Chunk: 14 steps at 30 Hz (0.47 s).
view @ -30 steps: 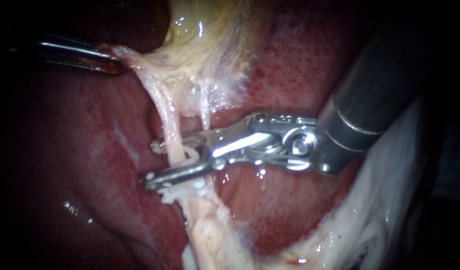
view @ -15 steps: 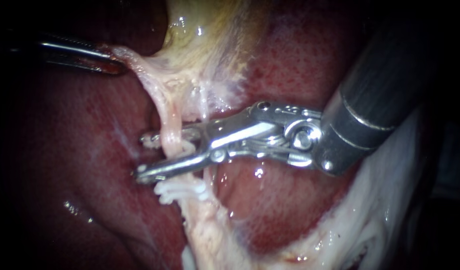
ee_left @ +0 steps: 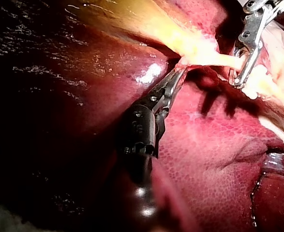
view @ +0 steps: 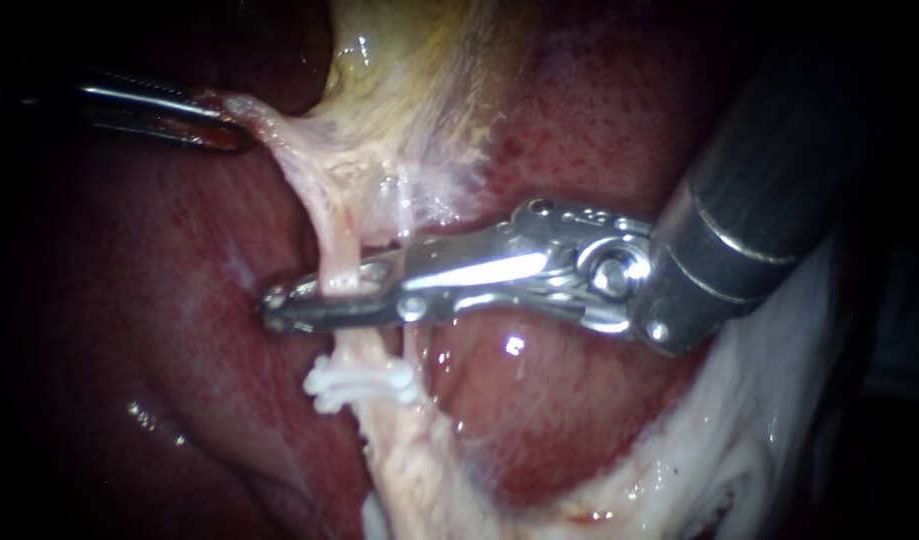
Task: Clipping third clip left tube
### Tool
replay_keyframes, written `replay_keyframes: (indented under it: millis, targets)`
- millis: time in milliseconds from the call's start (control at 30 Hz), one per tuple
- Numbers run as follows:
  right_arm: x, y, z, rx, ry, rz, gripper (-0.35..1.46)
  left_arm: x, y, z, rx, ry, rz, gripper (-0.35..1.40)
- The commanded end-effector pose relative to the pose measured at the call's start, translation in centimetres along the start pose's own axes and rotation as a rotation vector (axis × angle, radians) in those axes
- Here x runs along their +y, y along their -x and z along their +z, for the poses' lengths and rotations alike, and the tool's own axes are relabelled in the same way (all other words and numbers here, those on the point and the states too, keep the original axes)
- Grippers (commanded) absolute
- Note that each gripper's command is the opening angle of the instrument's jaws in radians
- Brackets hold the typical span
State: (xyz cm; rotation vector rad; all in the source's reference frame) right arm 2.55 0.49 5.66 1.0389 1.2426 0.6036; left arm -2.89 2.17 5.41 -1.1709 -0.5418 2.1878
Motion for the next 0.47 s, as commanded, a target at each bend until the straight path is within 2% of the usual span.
replay_keyframes:
  millis: [33,267,433,467]
  targets:
    - [-0.02,0.0,0.0,0.001,-0.002,0.017,-0.35,0.0,0.0,0.0,0.0,0.0,0.0,-0.35]
    - [-0.05,0.01,0.03,-0.006,-0.001,0.017,-0.35,0.0,0.0,0.0,0.0,0.0,0.0,-0.35]
    - [0.0,0.02,0.01,-0.007,-0.002,0.016,-0.35,-0.01,0.0,0.01,0.0,0.0,0.0,-0.35]
    - [0.02,0.02,0.02,-0.009,-0.006,0.016,-0.27,-0.01,0.0,0.01,0.0,0.0,0.0,-0.35]
